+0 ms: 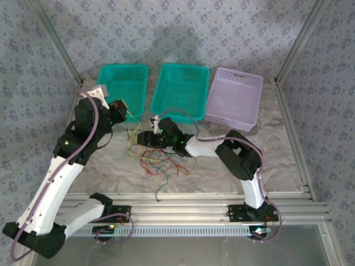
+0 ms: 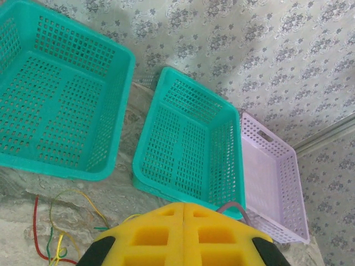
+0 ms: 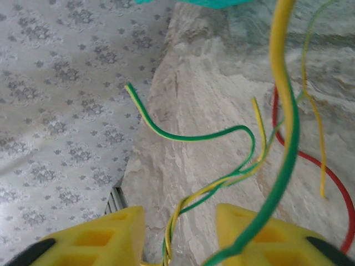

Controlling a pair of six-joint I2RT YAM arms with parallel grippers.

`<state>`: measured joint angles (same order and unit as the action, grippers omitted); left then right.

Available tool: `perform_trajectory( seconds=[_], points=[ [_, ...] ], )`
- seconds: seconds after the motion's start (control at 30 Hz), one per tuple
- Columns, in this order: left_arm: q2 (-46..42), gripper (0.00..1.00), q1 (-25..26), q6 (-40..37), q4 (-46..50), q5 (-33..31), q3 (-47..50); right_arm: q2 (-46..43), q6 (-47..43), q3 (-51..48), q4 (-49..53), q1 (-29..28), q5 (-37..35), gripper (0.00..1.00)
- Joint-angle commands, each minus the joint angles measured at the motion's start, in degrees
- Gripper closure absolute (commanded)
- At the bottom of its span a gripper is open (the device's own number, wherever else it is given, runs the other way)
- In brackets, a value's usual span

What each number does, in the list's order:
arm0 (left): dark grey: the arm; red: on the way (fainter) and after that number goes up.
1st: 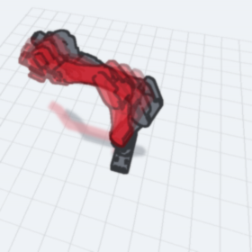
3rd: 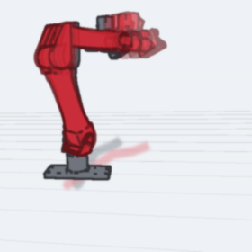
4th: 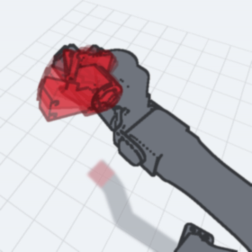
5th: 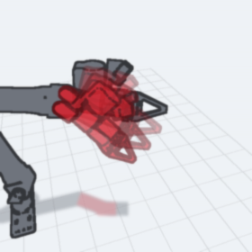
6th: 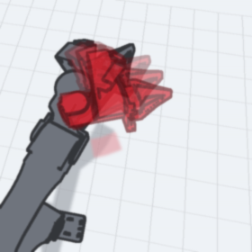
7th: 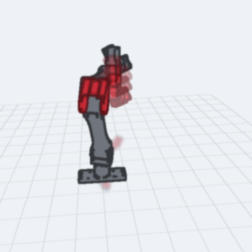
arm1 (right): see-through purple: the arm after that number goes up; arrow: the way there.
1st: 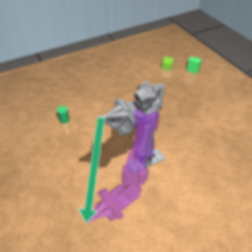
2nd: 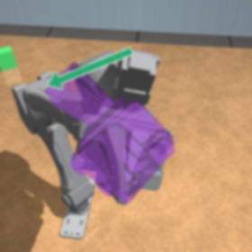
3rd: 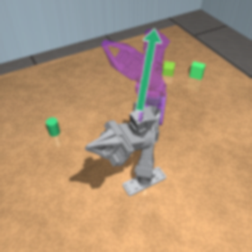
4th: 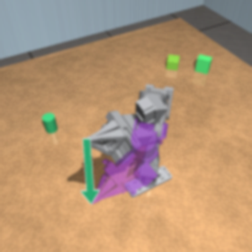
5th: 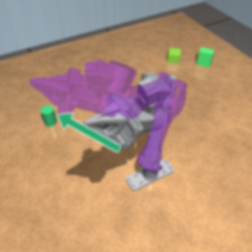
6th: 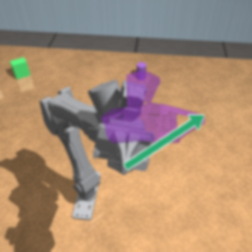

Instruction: Untangle the cables

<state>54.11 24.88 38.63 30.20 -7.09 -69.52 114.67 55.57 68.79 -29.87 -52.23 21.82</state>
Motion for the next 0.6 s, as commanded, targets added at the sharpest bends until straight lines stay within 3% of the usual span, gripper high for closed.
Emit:
perform_trajectory(
  seconds=[0.0, 0.07, 0.3, 0.57],
  points=[
    [-1.77, 1.0, 0.32, -0.89, 0.28, -1.33, 0.55, 0.11, 1.39, 0.49, -1.52, 0.51, 1.36, 0.77],
    [-2.14, 1.0, 0.33, -1.1, 0.52, -1.6, 0.86, -2.05, 0.98, -2.23, -0.52, 2.09, 0.86, 1.0],
    [-2.91, 1.0, 0.3, -3.23, 2.59, -3.94, 2.1, -16.06, -6.18, -10.14, 14.66, 12.25, -3.29, 1.0],
    [-4.16, 1.0, 0.16, -7.08, 8.39, -11.22, 1.62, -28.14, -14.43, -13.23, 30.96, 27.58, -1.01, 1.0]
  ],
)
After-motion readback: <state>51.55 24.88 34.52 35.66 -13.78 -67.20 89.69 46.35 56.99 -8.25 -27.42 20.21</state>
